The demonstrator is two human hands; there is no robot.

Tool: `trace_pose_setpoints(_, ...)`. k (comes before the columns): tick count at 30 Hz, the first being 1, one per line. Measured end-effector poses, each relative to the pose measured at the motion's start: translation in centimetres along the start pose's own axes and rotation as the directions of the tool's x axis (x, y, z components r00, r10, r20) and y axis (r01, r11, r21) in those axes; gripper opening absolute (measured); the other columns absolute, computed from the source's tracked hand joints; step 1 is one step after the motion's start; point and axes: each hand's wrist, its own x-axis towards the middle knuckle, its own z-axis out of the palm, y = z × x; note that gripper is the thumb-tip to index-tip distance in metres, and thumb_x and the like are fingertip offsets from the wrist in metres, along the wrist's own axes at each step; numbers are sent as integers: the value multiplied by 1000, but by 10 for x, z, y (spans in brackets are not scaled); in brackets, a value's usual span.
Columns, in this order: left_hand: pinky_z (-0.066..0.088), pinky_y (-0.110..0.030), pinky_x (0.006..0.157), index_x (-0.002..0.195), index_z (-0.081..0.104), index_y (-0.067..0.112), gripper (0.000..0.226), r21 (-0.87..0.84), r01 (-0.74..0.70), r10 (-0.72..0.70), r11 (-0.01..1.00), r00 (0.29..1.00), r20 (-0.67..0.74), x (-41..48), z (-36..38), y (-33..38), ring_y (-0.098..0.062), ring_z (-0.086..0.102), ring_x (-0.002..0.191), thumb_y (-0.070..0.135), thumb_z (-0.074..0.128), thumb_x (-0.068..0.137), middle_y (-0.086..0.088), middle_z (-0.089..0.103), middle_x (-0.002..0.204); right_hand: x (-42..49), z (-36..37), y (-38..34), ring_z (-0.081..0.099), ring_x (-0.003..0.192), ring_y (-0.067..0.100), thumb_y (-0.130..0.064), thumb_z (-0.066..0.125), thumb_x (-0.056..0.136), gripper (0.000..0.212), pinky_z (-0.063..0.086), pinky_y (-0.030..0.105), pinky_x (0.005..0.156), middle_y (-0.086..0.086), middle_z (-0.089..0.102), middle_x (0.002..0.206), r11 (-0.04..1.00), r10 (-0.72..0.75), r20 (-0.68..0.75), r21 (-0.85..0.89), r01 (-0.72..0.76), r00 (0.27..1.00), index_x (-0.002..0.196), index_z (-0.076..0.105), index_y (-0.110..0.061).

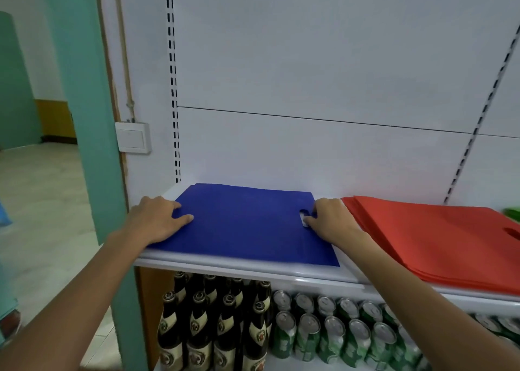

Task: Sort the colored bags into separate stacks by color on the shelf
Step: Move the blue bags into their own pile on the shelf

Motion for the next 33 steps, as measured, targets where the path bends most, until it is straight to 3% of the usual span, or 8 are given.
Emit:
trace_pose_setpoints(2,43,-40,96,135,47,22,56,37,15,-15,999,1000,-14,-1,-1,4,-30,47,119,57,39,91,-8,53,127,1,-1,1,60,89,29,-31,50,94,37,42,30,66,15,62,94,1000,-9,-6,21,9,1000,89,63,3)
trace_pose_setpoints(5,38,-40,98,136,44,22,57,87,-16,24,996,996,-91,-7,-7,21,-29,43,122,57,36,91,-7,47,134,1,-16,4,58,101,31,-33,47,96,41,47,34,83,18,62,111,998,-29,-65,49,33,997,106,63,3)
trace_pose_setpoints(10,33,-40,104,140,39,24,56,20,-199,200,980,973,-112,-24,-14,85,-24,39,129,54,36,93,-2,43,141,3,-69,50,54,112,30,-36,52,89,38,43,35,88,8,59,123,997,65,-211,44,-57,975,120,61,-16)
trace_pose_setpoints(17,39,-37,99,133,48,24,49,-97,-407,384,908,904,-189,-61,-10,231,-23,46,120,49,43,92,-2,53,131,-45,-123,219,54,114,31,-38,57,85,41,45,38,90,8,60,123,960,281,-268,73,-271,921,122,59,-20)
trace_pose_setpoints(25,39,-35,101,129,53,23,46,-200,-575,499,794,803,-326,-121,21,457,-21,50,119,45,50,89,-2,56,128,-126,-190,449,60,106,29,-31,61,87,36,48,40,89,8,66,116,954,286,-366,21,-299,886,118,62,-13)
trace_pose_setpoints(30,40,-35,99,127,54,25,44,-145,-569,524,810,812,-256,-131,25,561,-22,49,119,47,48,89,-1,55,129,-140,-220,548,60,106,27,-29,60,88,35,48,37,87,7,67,114,936,339,-358,38,-350,870,117,63,-11)
trace_pose_setpoints(33,39,-32,98,129,53,26,60,-105,-564,526,819,811,-255,-133,22,613,-23,49,119,58,35,81,-2,55,129,-136,-236,589,60,107,25,-33,59,89,34,46,36,84,4,67,112,932,350,-384,48,-360,854,118,63,-15)
